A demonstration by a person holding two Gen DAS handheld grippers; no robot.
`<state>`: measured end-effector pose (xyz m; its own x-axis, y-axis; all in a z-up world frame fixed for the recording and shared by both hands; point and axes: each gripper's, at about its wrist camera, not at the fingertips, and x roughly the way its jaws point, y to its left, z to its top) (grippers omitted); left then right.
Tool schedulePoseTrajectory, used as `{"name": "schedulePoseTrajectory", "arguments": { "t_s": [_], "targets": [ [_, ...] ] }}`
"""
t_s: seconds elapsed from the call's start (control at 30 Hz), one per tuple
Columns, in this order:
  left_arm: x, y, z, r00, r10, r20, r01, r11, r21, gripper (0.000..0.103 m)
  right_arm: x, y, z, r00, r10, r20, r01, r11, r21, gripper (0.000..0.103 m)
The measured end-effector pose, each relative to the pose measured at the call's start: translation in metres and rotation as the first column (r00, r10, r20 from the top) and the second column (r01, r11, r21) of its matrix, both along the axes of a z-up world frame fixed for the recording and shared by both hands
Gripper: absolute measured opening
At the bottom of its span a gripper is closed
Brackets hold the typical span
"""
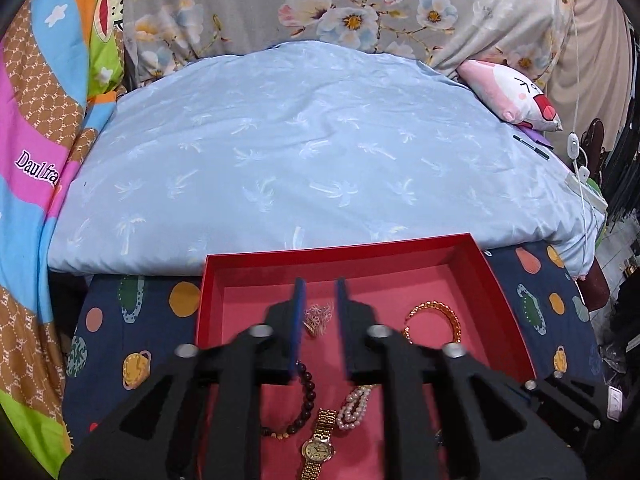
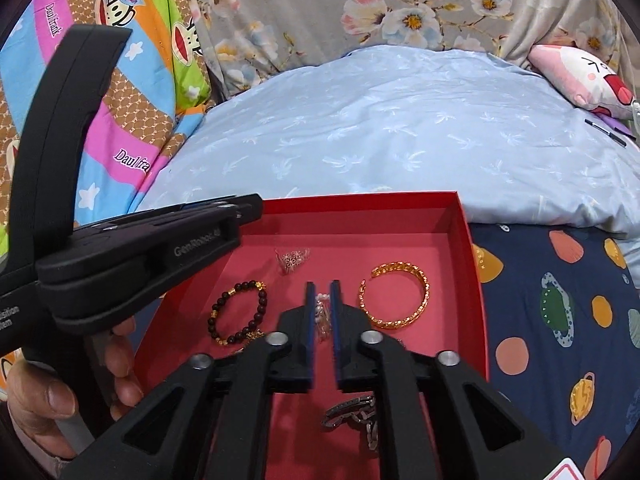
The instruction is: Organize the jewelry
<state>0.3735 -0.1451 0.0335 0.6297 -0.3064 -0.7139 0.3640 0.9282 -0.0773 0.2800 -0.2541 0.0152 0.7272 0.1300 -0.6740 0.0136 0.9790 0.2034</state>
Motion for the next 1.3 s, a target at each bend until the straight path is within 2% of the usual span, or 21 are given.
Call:
{"name": "schedulePoseTrajectory", "arguments": {
  "t_s": [0.03, 0.07, 0.23, 0.37, 0.47, 0.77, 0.9, 1.1, 1.3],
  "targets": [
    [0.000, 0.000, 0.000, 1.000, 0.009, 0.005, -0.009, 1.000, 0.005, 0.038, -0.003, -0.001, 0.002, 1.000, -0.008, 0.013, 0.008, 1.000, -0.002, 0.024],
    [-0.001, 0.001, 0.002, 1.000, 0.024, 0.018, -0.024, 1.000, 0.011, 0.043, -0.006, -0.002, 0.005, 0.999, -0.021, 0.025, 0.021, 1.000, -0.006, 0.028],
    [-0.017, 0.017, 0.015, 0.998, 0.044, 0.036, -0.044, 0.999, -0.004, 0.043, -0.026, -0.009, 0.021, 0.998, -0.047, 0.046, 0.048, 0.999, -0.010, 0.030],
    [-0.051, 0.039, 0.027, 0.996, 0.057, 0.063, -0.058, 0.998, 0.016, 0.045, -0.060, -0.010, 0.029, 0.997, -0.066, 0.044, 0.068, 0.996, -0.057, 0.032],
    [-0.082, 0.058, 0.027, 0.997, 0.061, 0.050, -0.061, 0.998, 0.006, 0.049, -0.092, -0.013, 0.029, 0.996, -0.088, 0.028, 0.090, 0.993, -0.081, 0.032],
    [-0.165, 0.103, -0.007, 0.996, 0.085, -0.029, -0.084, 0.995, 0.048, 0.049, -0.188, -0.016, 0.001, 0.983, -0.169, -0.067, 0.161, 0.981, -0.112, 0.032],
    [-0.191, 0.112, -0.025, 0.993, 0.091, -0.080, -0.088, 0.995, 0.041, 0.049, -0.213, -0.012, -0.017, 0.979, -0.166, -0.117, 0.155, 0.983, -0.101, 0.032],
    [-0.214, 0.113, -0.052, 0.985, 0.092, -0.148, -0.085, 0.995, 0.050, 0.050, -0.223, 0.001, -0.040, 0.974, -0.159, -0.161, 0.147, 0.986, -0.084, 0.032],
    [-0.225, 0.105, -0.066, 0.981, 0.086, -0.176, -0.076, 0.995, 0.061, 0.050, -0.215, 0.005, -0.051, 0.971, -0.168, -0.172, 0.152, 0.983, -0.102, 0.032]
  ]
}}
